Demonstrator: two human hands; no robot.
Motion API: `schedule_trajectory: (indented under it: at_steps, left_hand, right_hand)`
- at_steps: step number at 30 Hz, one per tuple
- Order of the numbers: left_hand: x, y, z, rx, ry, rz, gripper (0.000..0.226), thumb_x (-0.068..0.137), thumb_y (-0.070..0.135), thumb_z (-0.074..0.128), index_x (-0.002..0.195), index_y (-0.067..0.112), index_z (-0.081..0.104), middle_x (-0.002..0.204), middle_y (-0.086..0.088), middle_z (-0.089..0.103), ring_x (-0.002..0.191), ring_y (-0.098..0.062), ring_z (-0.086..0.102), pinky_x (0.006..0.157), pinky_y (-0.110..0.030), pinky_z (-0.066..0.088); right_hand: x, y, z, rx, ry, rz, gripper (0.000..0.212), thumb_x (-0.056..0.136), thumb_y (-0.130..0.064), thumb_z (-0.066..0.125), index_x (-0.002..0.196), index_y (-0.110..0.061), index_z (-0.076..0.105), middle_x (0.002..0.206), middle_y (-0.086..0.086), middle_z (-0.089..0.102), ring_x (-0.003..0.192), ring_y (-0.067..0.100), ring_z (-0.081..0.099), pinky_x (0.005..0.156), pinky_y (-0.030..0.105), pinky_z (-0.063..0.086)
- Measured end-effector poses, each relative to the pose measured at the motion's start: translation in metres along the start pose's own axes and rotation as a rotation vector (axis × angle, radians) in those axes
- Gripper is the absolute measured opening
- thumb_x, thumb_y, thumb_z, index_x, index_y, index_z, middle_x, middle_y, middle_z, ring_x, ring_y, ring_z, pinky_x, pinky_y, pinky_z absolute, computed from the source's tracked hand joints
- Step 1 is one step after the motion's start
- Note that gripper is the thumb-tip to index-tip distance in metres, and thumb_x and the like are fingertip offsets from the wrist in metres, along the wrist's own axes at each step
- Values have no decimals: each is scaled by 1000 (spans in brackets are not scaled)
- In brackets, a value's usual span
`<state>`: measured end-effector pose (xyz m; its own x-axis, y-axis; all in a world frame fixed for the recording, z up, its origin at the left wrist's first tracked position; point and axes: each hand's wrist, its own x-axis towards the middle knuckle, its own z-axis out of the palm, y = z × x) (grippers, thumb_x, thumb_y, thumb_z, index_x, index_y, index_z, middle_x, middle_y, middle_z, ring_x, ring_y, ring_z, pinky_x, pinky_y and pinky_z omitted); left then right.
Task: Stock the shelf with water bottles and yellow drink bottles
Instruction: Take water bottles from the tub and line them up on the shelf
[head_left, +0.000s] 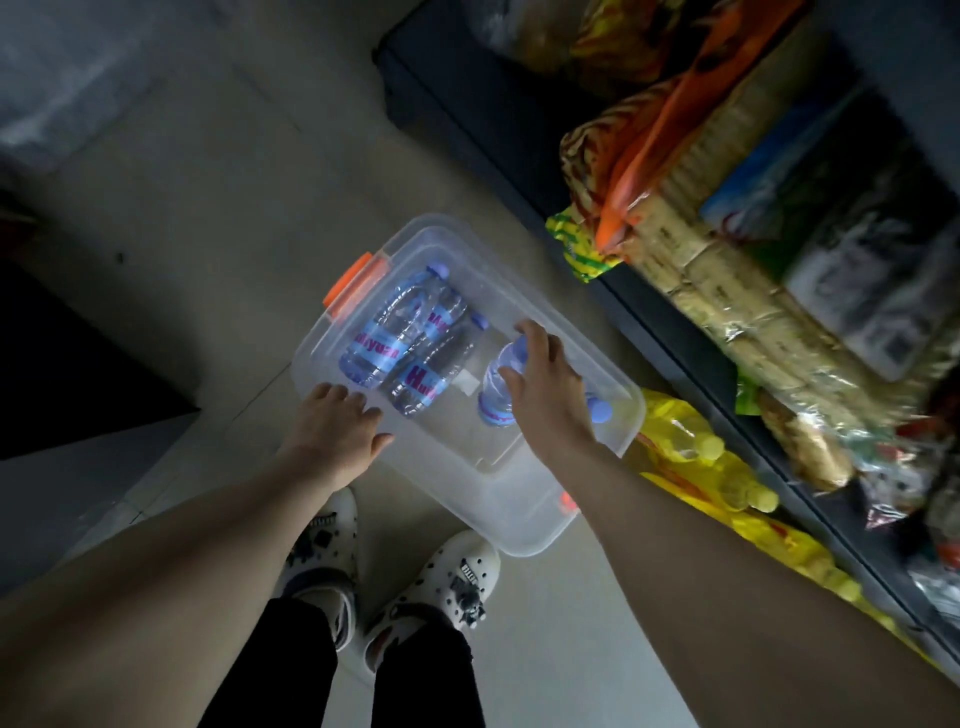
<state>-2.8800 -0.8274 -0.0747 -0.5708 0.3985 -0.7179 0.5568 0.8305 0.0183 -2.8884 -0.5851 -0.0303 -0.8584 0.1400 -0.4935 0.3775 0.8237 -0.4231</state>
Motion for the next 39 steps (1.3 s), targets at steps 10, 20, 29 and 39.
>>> schedule_trajectory:
  at_steps: [10, 20, 29, 39]
  left_hand:
    - [-141, -12, -202, 45, -153, -44, 40, 96, 39, 52, 135, 28, 51, 130, 2, 60, 121, -22, 55, 96, -33, 46]
    - [-312, 5, -461, -359, 236, 61, 58, 87, 39, 70, 138, 18, 51, 130, -5, 61, 119, -23, 58, 96, -29, 43]
    - [-412, 28, -633, -980, 564, 429, 98, 59, 53, 88, 141, 28, 41, 125, 11, 63, 110, -7, 63, 101, -41, 51]
    - [-479, 56, -699, -822, 831, 428, 62, 72, 53, 80, 127, 37, 54, 106, 17, 68, 89, -1, 64, 83, -23, 47]
  right_hand:
    - [-113, -125, -267, 221, 215, -157, 59, 91, -30, 69, 140, -23, 39, 119, 2, 61, 97, 29, 60, 73, 27, 39]
    - [-260, -264, -534, 279, 506, -331, 56, 82, -31, 72, 127, -32, 39, 101, -5, 63, 84, 25, 65, 78, 42, 54]
    - [-351, -337, -692, 213, 589, -582, 58, 79, -29, 76, 127, -20, 44, 112, -4, 60, 98, 18, 65, 89, 46, 55]
    - [-379, -361, -730, 362, 743, -584, 67, 84, -37, 74, 139, -31, 37, 117, -6, 65, 102, 13, 65, 88, 34, 55]
